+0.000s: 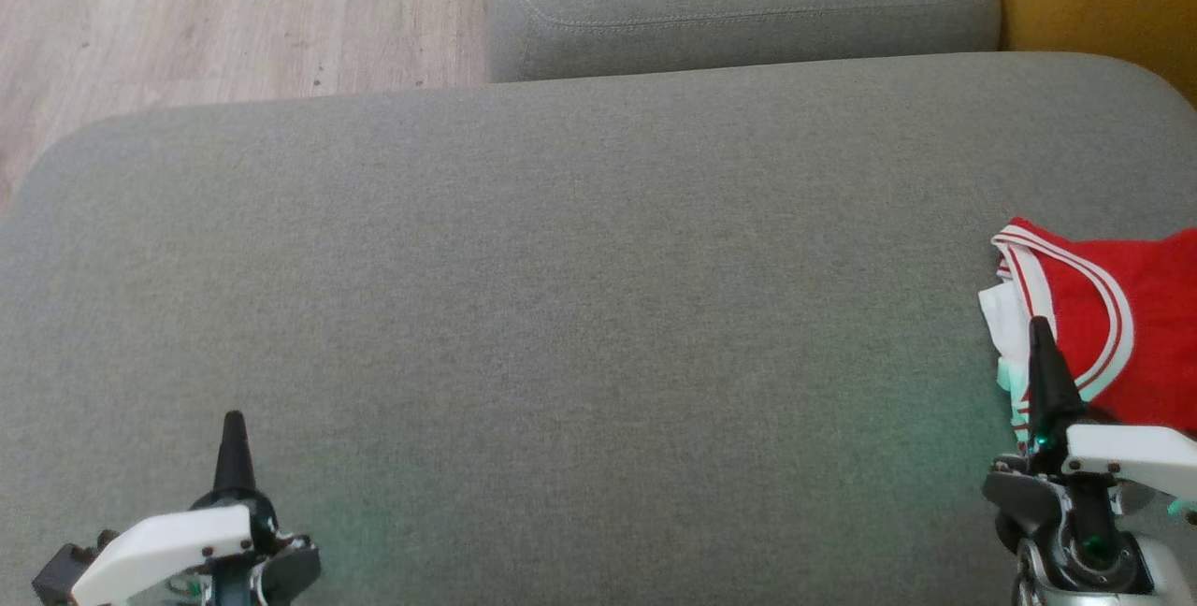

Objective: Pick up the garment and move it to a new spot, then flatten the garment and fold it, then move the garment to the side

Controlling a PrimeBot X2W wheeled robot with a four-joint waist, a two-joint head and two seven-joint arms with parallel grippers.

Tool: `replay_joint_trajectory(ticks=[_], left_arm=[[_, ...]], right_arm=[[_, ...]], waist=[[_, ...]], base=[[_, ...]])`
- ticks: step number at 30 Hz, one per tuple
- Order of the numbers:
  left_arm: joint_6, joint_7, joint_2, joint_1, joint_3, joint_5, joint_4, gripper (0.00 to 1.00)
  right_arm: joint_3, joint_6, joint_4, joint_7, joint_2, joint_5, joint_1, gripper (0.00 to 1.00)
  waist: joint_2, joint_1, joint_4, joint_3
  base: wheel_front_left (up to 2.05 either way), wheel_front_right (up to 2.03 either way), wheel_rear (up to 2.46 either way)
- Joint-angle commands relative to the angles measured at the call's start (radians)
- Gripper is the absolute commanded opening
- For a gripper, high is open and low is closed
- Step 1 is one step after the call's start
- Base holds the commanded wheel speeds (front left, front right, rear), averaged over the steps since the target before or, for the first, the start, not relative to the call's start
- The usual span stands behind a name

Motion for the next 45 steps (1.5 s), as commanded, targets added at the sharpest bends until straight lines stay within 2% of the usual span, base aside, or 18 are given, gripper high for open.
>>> replay_joint_trajectory(ticks=[1,12,45], left_arm=[[-0.013,0.011,0.007,-0.057,0.036,-0.033,-0.041,0.0],[-0.024,0.043,0.008,-0.07,0.048,-0.159,-0.056,0.0],[-0.024,0.043,0.008,-0.07,0.048,-0.161,-0.056,0.0]], right_arm=[[0.011,-0.001,-0.046,0.013,-0.005,0.035,-0.022,0.0],[-0.008,-0.001,-0.076,0.045,-0.005,0.16,-0.018,0.0],[-0.008,-0.001,-0.076,0.045,-0.005,0.161,-0.018,0.0]], waist=[[0.0,0.0,0.0,0.0],[0.0,0.0,-0.003,0.0],[0.0,0.0,-0.003,0.0]], base=[[0.0,0.0,0.0],[0.0,0.0,0.0],[0.0,0.0,0.0]])
